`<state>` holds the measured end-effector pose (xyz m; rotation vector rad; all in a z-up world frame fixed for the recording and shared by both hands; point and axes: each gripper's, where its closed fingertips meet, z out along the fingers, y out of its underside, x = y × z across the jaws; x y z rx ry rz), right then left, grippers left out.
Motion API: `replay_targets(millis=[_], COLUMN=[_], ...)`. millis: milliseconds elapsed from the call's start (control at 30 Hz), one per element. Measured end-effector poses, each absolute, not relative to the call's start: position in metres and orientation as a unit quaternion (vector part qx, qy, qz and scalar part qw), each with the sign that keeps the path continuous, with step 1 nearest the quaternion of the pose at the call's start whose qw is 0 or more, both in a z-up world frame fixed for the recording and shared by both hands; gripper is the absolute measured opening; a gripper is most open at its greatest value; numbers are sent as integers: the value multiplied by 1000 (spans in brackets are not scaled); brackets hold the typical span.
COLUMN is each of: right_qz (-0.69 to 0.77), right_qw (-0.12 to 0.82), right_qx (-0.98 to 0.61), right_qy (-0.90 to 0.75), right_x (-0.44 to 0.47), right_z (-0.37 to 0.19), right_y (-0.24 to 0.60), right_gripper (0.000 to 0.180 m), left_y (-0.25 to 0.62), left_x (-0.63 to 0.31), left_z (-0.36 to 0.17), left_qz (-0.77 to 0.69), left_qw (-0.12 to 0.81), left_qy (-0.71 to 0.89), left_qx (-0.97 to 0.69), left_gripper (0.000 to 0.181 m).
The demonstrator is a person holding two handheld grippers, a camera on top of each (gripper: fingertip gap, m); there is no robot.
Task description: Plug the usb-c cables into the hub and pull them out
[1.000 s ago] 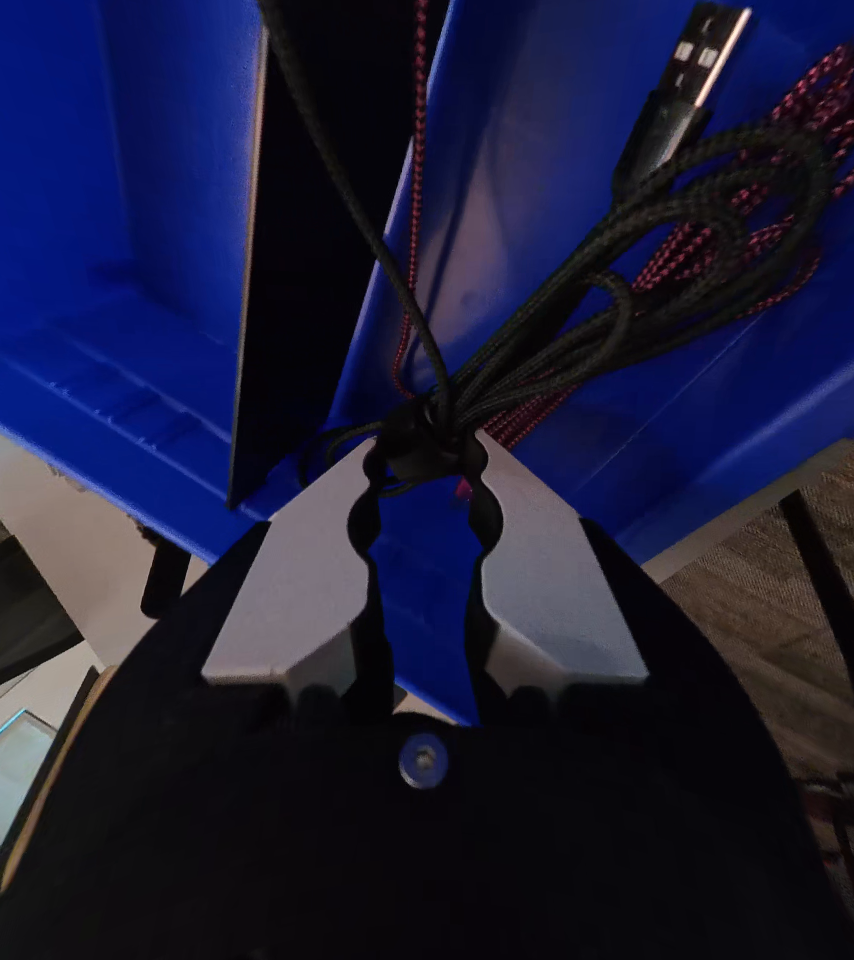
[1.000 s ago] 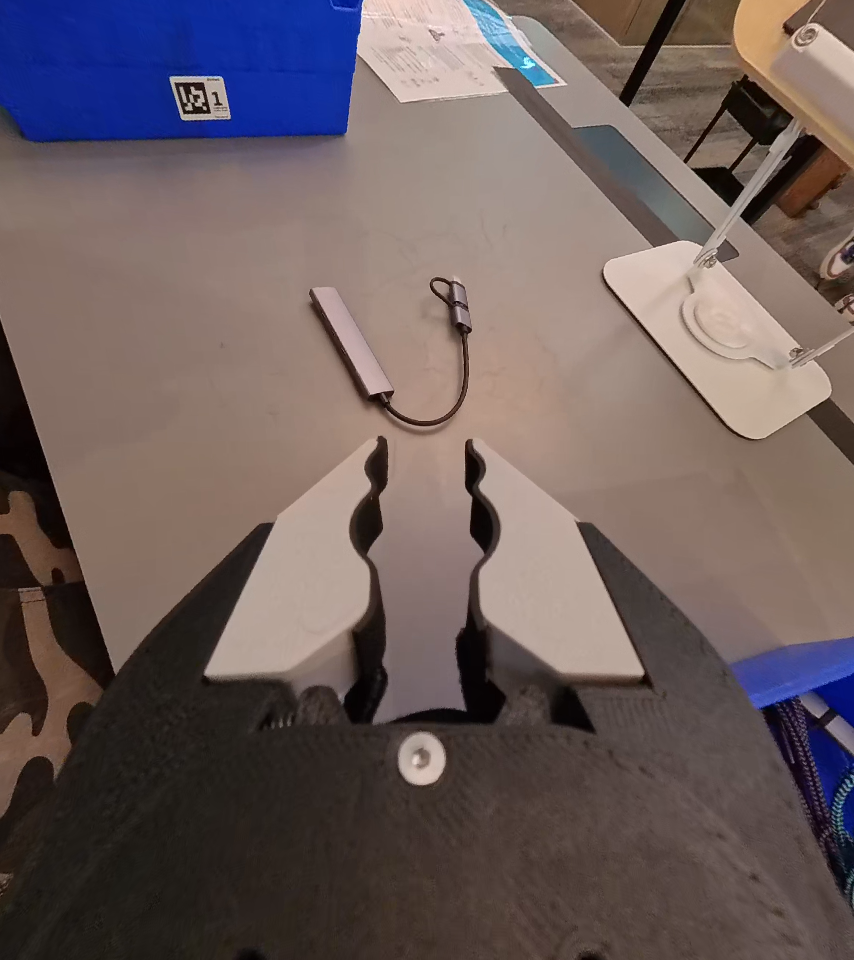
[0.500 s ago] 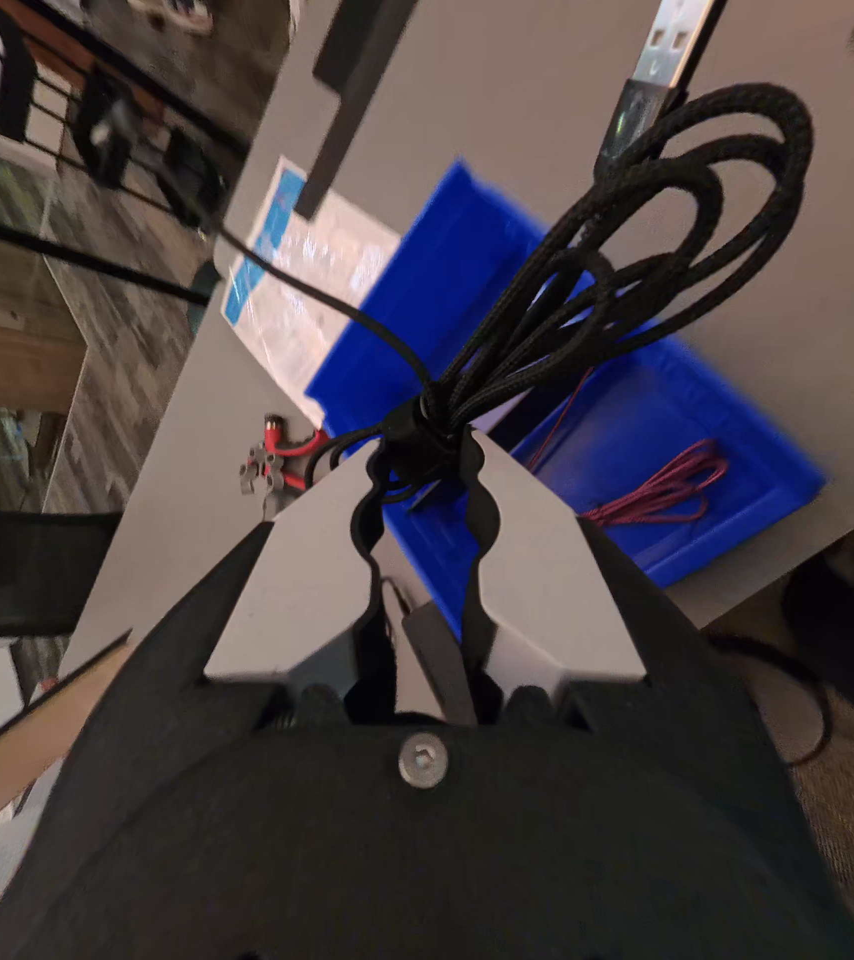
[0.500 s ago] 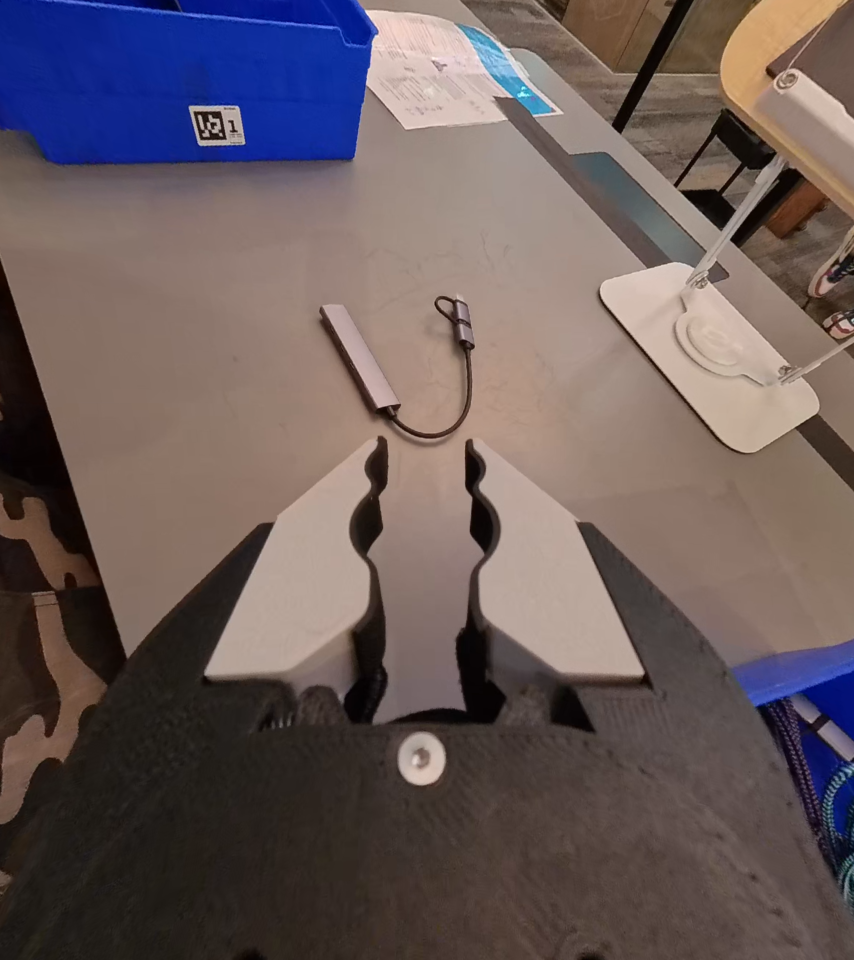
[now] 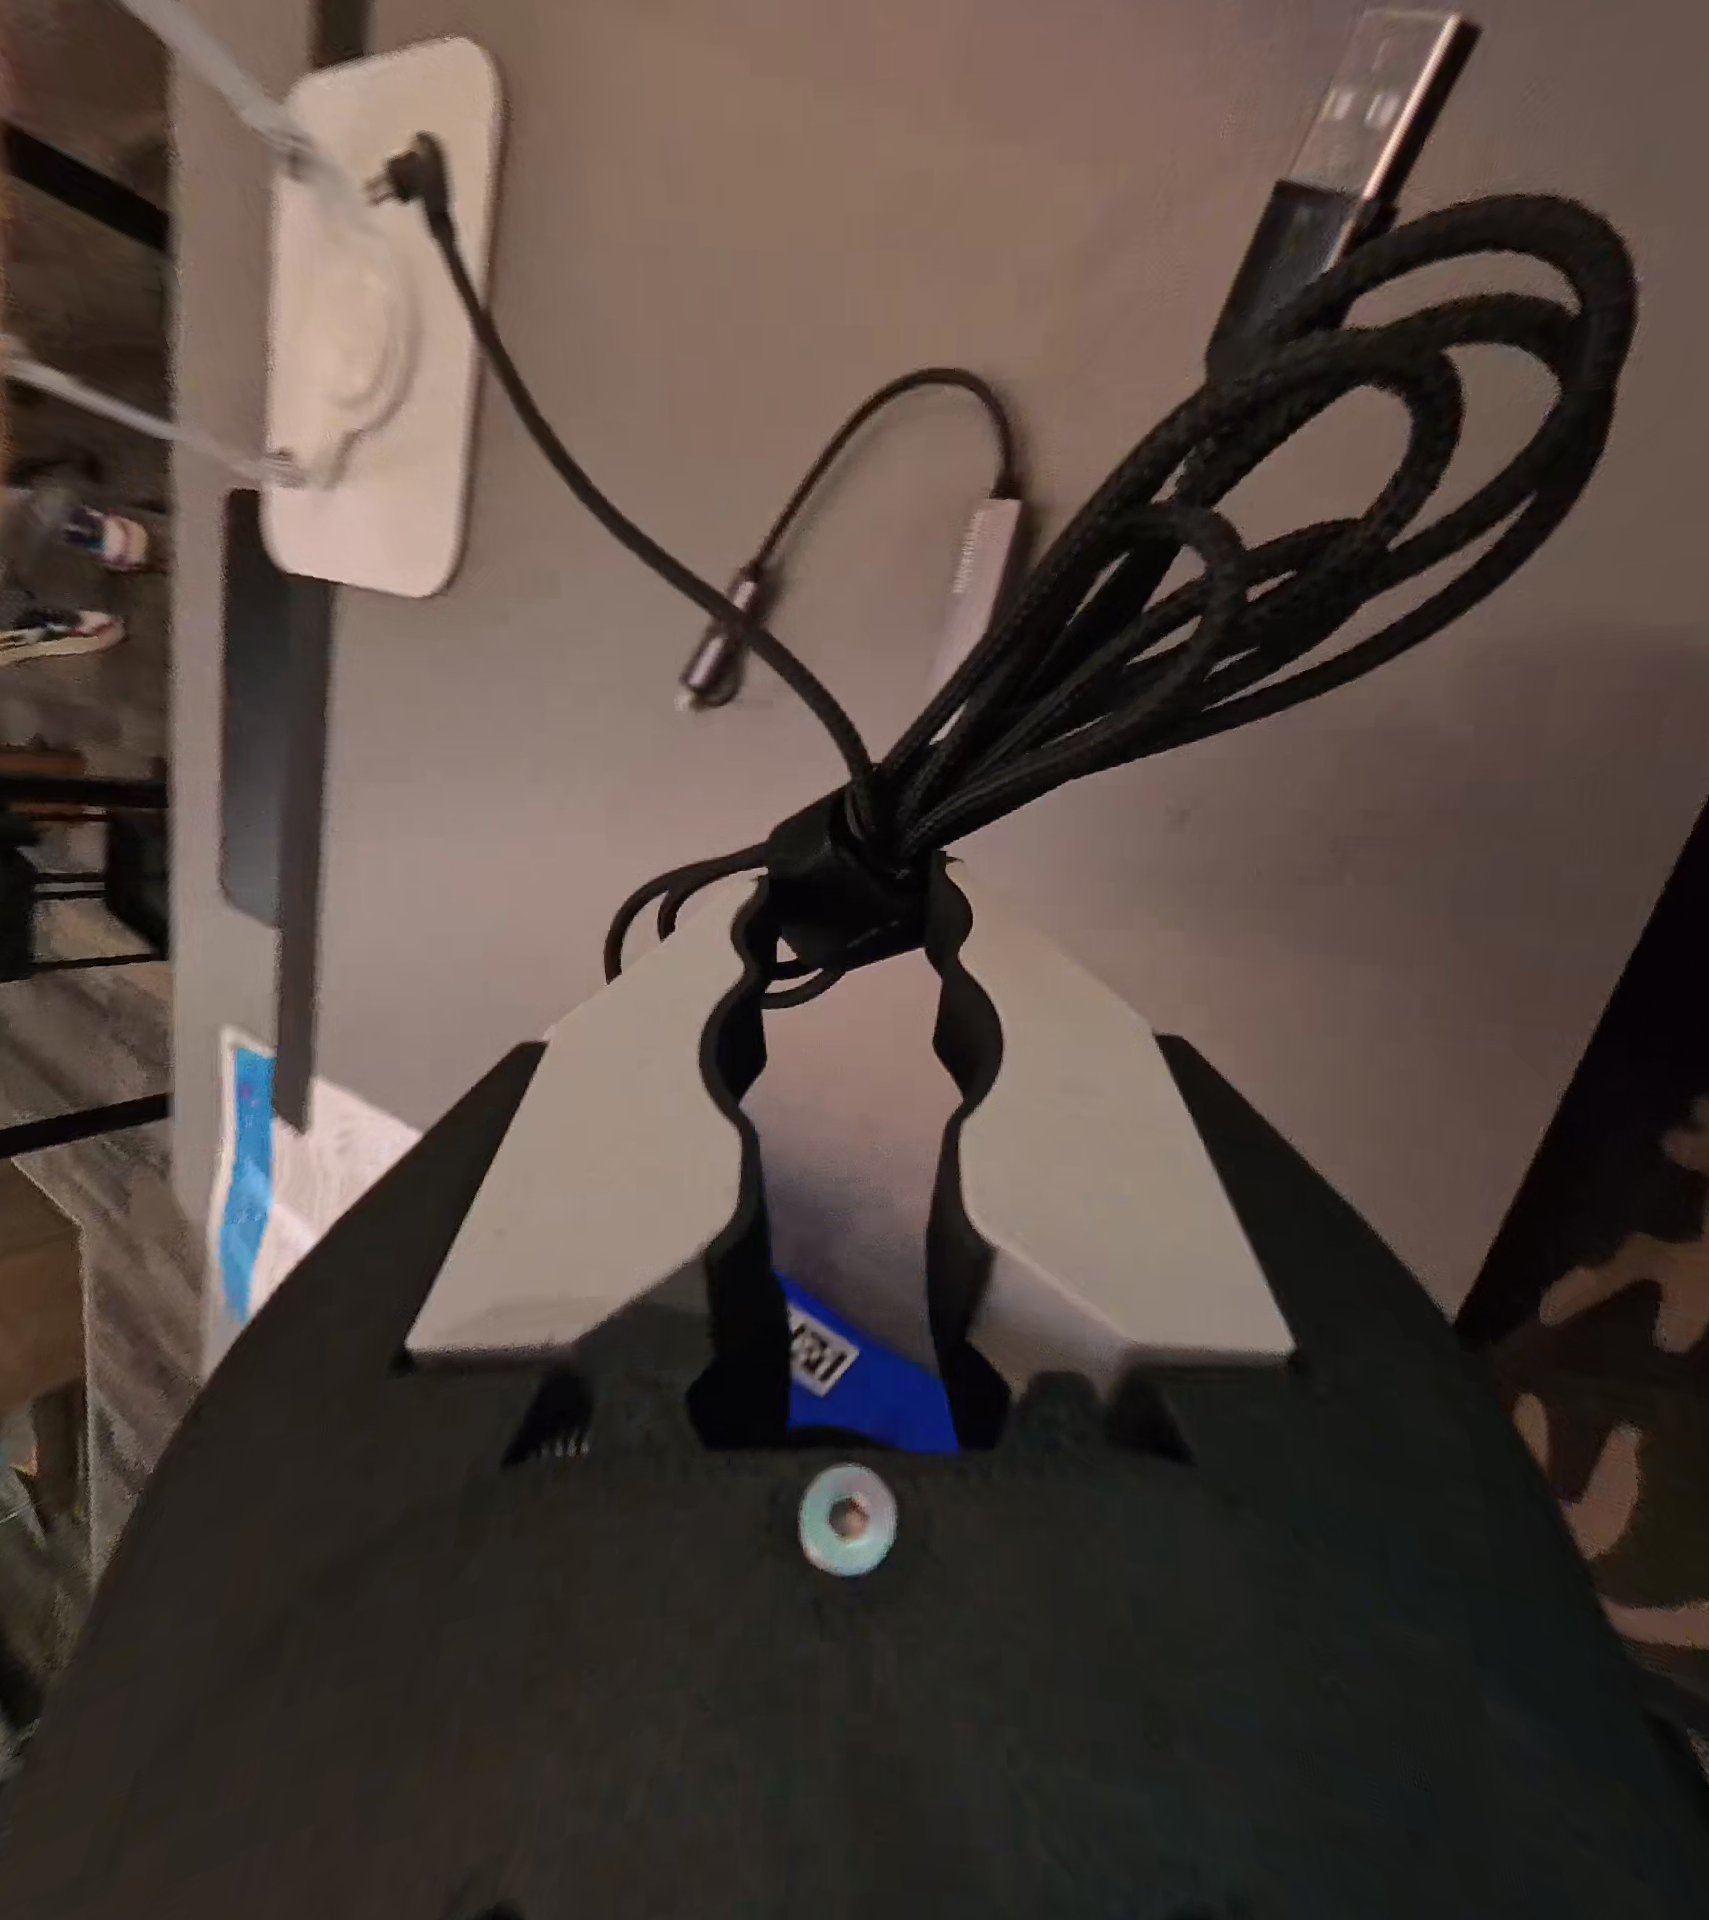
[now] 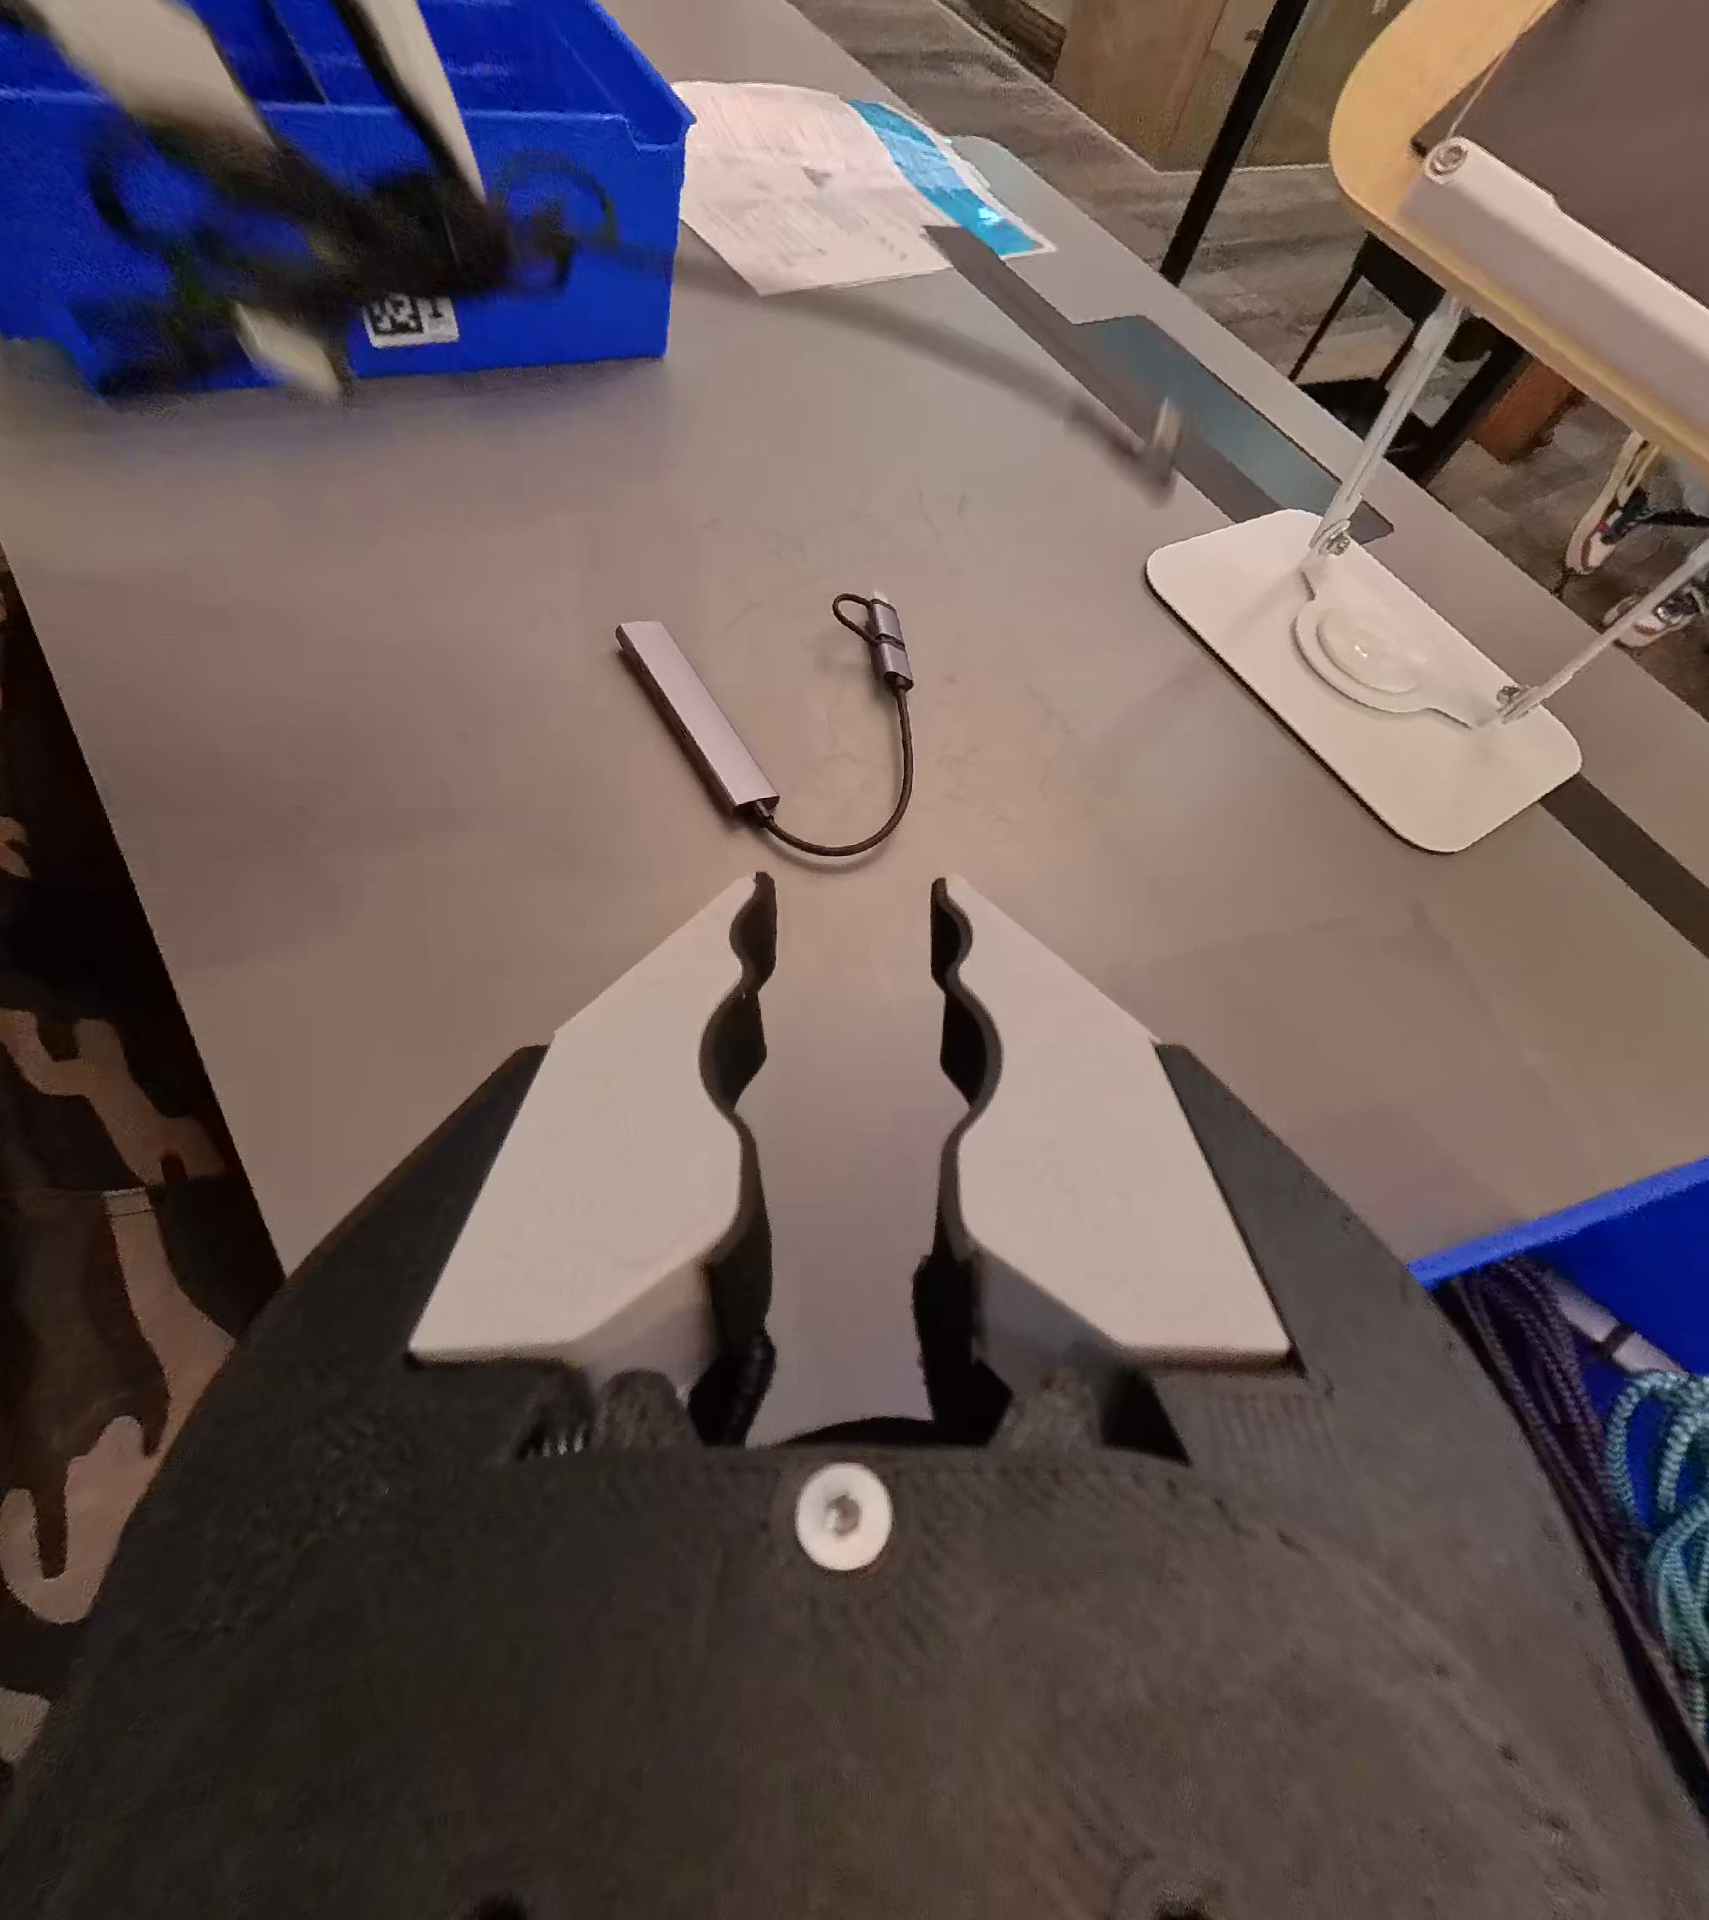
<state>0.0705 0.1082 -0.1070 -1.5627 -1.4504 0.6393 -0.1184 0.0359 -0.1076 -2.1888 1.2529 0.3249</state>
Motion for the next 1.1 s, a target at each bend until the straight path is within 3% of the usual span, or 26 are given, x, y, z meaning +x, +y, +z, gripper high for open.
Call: replay_targets(millis=[167,367,500,567,733,1000,1067,1100], right_qz=[274,286,293,295,304,311,316,320], right_qw=[430,411,407,407,400,396,393,392], right_qx=[-639,-638,-632,-630,-628,-619,-619,-619], right_qy=[-576,-585,-591,-592,-594,-603,-602,-601], right_x=[73,64,53,50,44,40,40,39], right_z=[-117,-132,-134,-134,-138,-139,-142,-143], right_y=[104,97,93,92,87,75,72,71], right_gripper=[28,28,28,28,28,28,28,28], left_y=[40,28,21,15,66,142,154,153], left_x=[-99,-115,-117,-108,-95,-93,-90,-86], left_z=[-178,-226,-229,-217,-177,-243,-242,-242], left_qz=[80,90,32,-46,-102,-69,-71,-89], left_qw=[247,193,190,189,274,215,230,223], left_qy=[479,478,465,445,359,283,279,278], left_qx=[-838,-852,-864,-874,-886,-932,-929,-930], left_gripper=[26,30,36,53,40,37,23,5])
